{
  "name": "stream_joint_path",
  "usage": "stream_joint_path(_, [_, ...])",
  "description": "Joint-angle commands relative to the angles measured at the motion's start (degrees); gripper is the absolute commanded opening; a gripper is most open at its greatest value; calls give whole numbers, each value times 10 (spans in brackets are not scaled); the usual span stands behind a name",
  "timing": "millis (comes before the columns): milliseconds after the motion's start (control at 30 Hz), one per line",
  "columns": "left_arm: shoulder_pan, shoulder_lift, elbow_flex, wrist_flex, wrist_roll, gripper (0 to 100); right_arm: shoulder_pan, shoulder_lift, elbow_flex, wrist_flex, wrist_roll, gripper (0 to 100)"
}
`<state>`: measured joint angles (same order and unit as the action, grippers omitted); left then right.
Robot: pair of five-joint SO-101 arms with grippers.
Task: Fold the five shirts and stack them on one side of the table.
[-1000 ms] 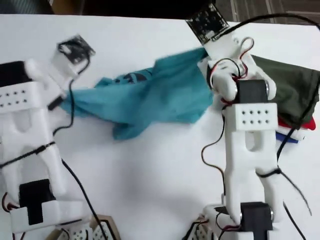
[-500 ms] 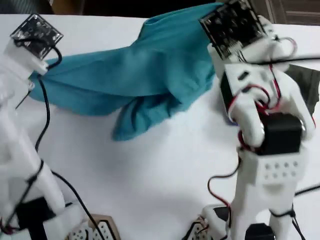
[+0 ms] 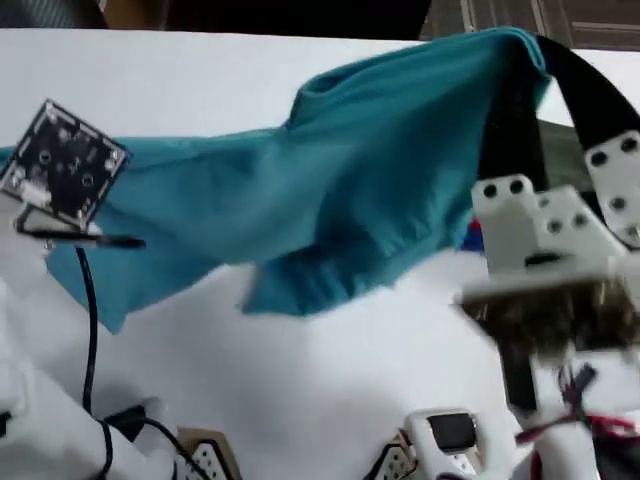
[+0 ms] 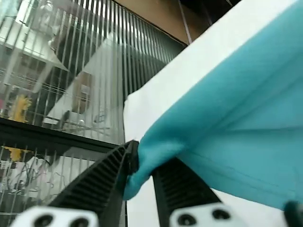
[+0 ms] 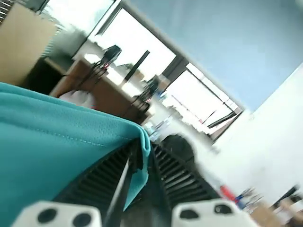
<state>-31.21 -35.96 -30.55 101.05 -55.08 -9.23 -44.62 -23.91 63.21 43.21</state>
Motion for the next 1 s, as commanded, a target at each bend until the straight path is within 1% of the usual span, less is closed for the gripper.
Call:
stream_joint_path(0, [-6,-11,-10,-1,3,25,-3,-11,-17,-40,59,20])
stream_joint_path(100, [-6,-10,-10,1,3,25,-3,-15,-17,-57,105,20])
stream_joint_path(167, [-6,-13,-12,1,3,25,-3,-19,-40,-60,118,20])
stream_joint_path(267, [-6,-26,-16,0,2,25,-3,-29,-87,-57,124,20])
stream_joint_path(433, [-6,-92,-15,-3,2,25,-4,-59,-147,-19,124,20])
stream_joint_path(567, [-6,-151,-11,-4,2,25,-4,-88,-158,-15,125,20])
stream_joint_path(700, [-6,-183,-11,-4,2,25,-4,-107,-154,-17,125,20])
stream_joint_path(833, [-6,-184,-5,-4,-1,25,-4,-79,-152,-15,123,20])
stream_joint_path(900, [-6,-179,25,-14,-15,25,-4,-46,-142,-17,120,20])
stream_joint_path(967, [-6,-170,67,-40,-21,25,-4,-4,-123,-18,119,20])
